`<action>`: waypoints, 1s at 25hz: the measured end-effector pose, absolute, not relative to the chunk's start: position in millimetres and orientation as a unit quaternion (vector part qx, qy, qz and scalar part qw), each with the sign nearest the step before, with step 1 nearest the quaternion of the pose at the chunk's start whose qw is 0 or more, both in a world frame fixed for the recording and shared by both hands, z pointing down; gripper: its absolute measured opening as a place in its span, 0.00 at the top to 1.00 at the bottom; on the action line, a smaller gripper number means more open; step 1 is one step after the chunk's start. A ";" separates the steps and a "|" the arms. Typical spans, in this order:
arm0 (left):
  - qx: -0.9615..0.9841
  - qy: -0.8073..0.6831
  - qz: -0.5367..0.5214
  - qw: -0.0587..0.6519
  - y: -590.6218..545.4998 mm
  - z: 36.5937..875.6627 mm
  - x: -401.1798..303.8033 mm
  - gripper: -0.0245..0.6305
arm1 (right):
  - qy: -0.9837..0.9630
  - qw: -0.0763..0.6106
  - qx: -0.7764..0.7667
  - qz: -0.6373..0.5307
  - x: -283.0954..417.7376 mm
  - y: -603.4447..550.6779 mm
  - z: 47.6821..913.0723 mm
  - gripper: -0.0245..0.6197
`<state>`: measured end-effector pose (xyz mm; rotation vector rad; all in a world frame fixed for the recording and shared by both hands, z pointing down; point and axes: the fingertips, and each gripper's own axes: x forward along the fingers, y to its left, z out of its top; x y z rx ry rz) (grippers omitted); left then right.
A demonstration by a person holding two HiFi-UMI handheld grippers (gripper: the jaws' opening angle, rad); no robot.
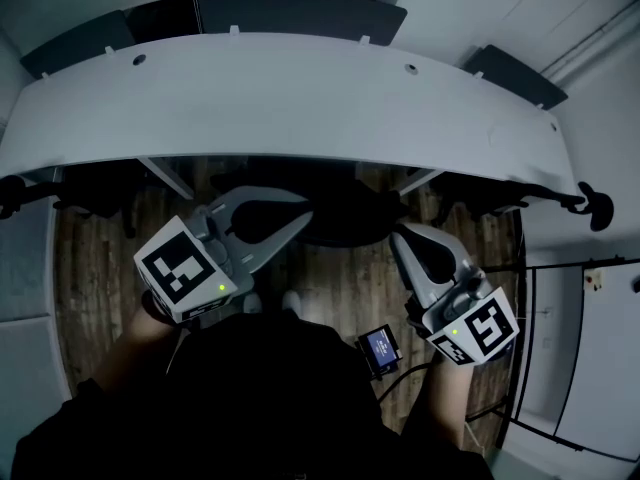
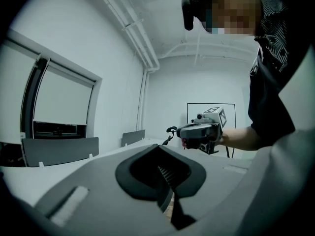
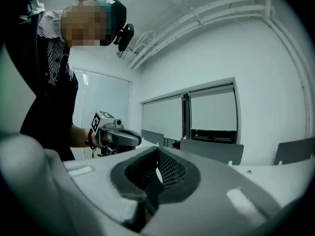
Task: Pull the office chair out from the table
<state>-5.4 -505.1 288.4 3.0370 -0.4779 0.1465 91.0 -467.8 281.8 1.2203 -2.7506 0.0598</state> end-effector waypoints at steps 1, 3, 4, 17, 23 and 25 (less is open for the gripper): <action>0.986 -0.158 0.051 0.033 -505.1 290.0 -6.2 0.96 | -0.913 0.065 0.403 0.021 90.1 -468.7 283.2 0.96; 0.986 -0.155 0.051 0.031 -503.5 294.1 -7.5 0.96 | -0.914 0.064 0.399 0.021 87.9 -470.3 285.1 0.96; 0.986 -0.153 0.050 0.032 -502.7 295.9 -7.1 0.96 | -0.915 0.064 0.398 0.022 87.3 -470.6 285.9 0.96; 0.982 -0.140 0.129 -0.001 -500.4 337.1 -10.7 0.70 | -0.917 0.120 0.381 0.027 81.0 -471.7 319.6 0.95; 0.932 -0.084 0.318 -0.151 -485.9 402.8 -17.8 0.48 | -0.905 0.254 0.340 -0.015 68.7 -464.2 364.5 0.63; 0.910 -0.064 0.366 -0.182 -483.9 422.8 -17.1 0.44 | -0.900 0.291 0.325 -0.017 64.3 -463.2 381.0 0.57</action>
